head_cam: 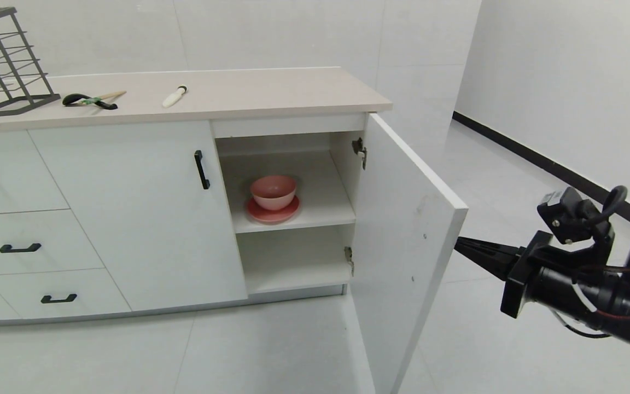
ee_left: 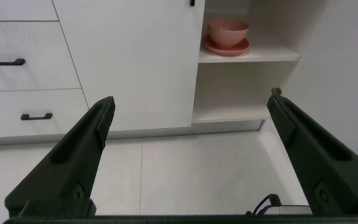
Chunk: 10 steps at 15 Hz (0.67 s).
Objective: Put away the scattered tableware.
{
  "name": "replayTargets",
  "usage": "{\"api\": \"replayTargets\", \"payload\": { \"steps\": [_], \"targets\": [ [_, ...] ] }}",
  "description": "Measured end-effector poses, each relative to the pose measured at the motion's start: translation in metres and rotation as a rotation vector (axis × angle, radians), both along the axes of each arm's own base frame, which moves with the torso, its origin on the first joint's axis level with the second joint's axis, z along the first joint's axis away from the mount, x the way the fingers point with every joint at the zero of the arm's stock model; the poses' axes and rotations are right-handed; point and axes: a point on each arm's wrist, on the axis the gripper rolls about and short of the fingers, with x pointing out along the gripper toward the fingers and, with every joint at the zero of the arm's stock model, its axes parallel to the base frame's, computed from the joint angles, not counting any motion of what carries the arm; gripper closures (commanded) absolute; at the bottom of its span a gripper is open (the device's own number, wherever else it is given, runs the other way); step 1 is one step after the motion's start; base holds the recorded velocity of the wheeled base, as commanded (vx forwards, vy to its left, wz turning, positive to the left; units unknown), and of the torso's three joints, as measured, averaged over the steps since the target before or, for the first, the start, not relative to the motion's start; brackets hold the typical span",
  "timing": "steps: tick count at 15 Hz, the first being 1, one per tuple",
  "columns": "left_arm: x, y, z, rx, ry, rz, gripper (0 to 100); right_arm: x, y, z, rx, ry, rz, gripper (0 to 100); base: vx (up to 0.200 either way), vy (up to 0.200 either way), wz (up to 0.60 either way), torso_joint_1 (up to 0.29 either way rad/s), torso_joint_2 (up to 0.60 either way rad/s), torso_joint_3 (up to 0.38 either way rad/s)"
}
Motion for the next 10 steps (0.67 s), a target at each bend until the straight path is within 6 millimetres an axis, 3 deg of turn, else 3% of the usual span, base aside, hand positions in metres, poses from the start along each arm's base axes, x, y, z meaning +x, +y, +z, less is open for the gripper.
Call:
{"api": "replayTargets", "payload": {
  "steps": [3, 10],
  "targets": [
    [0.0, 0.0, 0.0, -0.001, 0.0, 0.0, 0, 0.005, 0.011, 0.005, 0.01, -0.017, 0.034, 100, 0.0, 0.0, 0.0, 0.0, 0.0, 0.0],
    [0.0, 0.0, 0.0, -0.001, 0.0, 0.0, 0, 0.039, 0.045, 0.007, 0.024, -0.037, 0.073, 100, 0.0, 0.0, 0.0, 0.0, 0.0, 0.0]
  ]
}}
